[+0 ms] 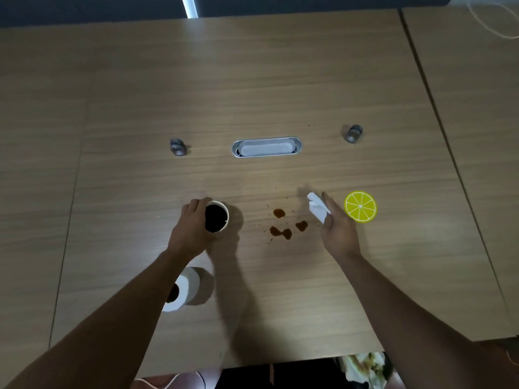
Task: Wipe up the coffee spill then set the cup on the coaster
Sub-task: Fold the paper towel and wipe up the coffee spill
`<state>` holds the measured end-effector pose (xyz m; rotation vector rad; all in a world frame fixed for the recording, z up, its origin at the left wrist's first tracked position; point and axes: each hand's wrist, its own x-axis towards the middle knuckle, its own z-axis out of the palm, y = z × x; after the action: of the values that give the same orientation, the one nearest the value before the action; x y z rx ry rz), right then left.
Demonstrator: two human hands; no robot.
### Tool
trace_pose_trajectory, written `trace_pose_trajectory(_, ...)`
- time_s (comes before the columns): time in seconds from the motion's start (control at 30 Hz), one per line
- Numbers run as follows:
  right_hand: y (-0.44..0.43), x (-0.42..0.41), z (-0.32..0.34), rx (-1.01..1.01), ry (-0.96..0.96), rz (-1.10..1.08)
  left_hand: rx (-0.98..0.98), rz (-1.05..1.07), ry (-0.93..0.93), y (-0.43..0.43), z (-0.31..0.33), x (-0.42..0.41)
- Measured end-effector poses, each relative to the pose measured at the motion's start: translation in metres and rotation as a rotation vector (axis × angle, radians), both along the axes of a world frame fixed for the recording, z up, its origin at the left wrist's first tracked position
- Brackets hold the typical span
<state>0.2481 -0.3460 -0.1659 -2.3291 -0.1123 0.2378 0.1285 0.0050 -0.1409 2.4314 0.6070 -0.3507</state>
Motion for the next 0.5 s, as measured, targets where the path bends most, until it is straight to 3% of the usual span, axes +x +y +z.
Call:
trace_pose_trajectory(0.23,-0.015,-0.036,-0.065,-0.521,-0.162,0.568,-0.023,-0.016,-0.083,-0.009,0.016,-0.027)
trace_pose_trajectory(0.5,0.006,-0.076,-0.060,-0.663,-0.233,0.533,-0.059,-0.013,-0.083,-0.016,0.022,-0.053)
